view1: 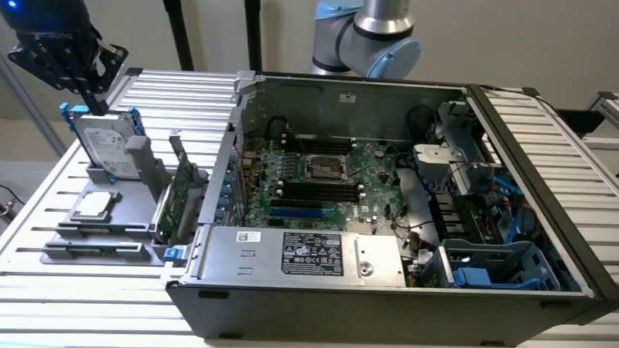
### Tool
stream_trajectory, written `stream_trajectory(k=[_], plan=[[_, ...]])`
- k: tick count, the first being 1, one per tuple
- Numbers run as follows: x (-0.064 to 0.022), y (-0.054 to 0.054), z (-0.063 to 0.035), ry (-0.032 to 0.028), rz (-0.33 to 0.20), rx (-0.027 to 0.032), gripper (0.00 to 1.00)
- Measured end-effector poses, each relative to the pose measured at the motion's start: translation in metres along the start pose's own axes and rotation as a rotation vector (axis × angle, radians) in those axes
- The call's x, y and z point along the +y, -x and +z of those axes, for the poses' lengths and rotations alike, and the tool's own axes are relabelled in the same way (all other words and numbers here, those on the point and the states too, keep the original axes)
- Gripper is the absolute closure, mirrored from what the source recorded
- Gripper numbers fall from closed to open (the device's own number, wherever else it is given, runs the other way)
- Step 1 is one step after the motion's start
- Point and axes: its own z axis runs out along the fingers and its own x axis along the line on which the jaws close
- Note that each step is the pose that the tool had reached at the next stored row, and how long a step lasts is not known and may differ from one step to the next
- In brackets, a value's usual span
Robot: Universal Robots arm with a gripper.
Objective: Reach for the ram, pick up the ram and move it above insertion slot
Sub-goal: 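Reach for the ram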
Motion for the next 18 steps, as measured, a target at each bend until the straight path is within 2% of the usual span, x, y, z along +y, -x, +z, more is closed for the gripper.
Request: stream_trajectory(k=[8, 18], plan=[[-0.0364, -0.001, 0.0007, -0.0001, 0.0, 0.0003, 0.89], [-0.0824, -0.002, 0.0079, 0.0, 0.0, 0.0006, 0.89]])
